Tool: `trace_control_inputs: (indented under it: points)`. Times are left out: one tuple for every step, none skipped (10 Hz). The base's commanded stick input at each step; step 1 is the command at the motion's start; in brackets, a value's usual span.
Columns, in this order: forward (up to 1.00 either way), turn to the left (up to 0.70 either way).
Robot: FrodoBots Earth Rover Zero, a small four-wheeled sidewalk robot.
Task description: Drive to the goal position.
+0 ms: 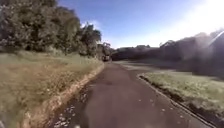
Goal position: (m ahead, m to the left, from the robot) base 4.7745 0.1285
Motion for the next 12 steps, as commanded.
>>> trace_control_inputs:
  points:
    - [0.85,0.00]
    - [0.85,0.00]
    - [0.85,0.00]
    - [0.85,0.00]
    - [0.85,0.00]
    - [0.85,0.00]
    - [0.85,0.00]
    - [0.85,0.00]
    - [0.85,0.00]
    - [0.85,0.00]
    - [0.85,0.00]
    - [0.85,0.00]
